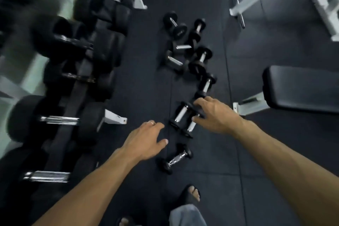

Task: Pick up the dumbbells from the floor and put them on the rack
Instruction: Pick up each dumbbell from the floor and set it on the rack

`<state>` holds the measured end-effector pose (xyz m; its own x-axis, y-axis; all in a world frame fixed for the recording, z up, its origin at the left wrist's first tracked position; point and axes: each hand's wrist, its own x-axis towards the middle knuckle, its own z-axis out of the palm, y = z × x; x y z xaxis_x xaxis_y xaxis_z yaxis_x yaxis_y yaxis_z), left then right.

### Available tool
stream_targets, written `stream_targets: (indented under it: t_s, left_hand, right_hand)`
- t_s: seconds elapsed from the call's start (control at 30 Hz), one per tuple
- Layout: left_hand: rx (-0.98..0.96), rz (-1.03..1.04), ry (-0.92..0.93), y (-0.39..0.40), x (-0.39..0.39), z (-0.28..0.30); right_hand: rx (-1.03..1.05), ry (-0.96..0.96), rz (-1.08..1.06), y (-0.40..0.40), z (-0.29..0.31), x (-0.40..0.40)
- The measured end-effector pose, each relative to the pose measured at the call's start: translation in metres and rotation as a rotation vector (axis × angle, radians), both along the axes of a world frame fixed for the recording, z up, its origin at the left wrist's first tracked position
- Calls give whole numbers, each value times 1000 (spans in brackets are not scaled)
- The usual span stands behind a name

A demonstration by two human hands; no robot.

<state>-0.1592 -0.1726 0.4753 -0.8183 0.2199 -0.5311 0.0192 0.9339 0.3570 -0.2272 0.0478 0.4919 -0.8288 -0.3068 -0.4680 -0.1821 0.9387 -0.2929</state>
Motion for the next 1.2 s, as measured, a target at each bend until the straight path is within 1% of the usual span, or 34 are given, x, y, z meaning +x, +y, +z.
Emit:
stream_targets:
  t_s: [0.1, 0.2, 0.37, 0.5, 0.6, 0.7, 0.83, 0.93, 1.07, 1.2]
  left_hand:
    - [9, -7, -91, 22, -1, -58]
    - [20, -24, -170, 37, -1, -123]
    - [66, -57, -242, 56, 2, -265]
    - [70, -104, -334, 65, 7, -379]
    - [59, -129, -370, 67, 10, -447]
    - [45, -137, -388, 69, 14, -500]
    - [50, -119, -417, 70, 22, -547]
    - [45, -148, -425, 69, 31, -566]
    - [12, -177, -393, 68, 32, -576]
    - [25, -173, -408, 65, 28, -569]
  right_hand:
    - [-6, -81, -65, 29, -60, 6]
    - [-12, -190, -130, 42, -135, 18]
    - [-30, -320, -221, 43, -285, 41]
    - [-66, -339, -335, 41, -399, 63]
    - [-100, -333, -410, 42, -461, 72]
    - [-120, -326, -500, 44, -513, 80]
    - [-177, -324, -565, 43, -563, 91]
    - [-228, -282, -606, 43, -582, 98]
    - [-266, -222, -592, 45, -591, 102]
    - [-283, -232, -577, 45, -585, 99]
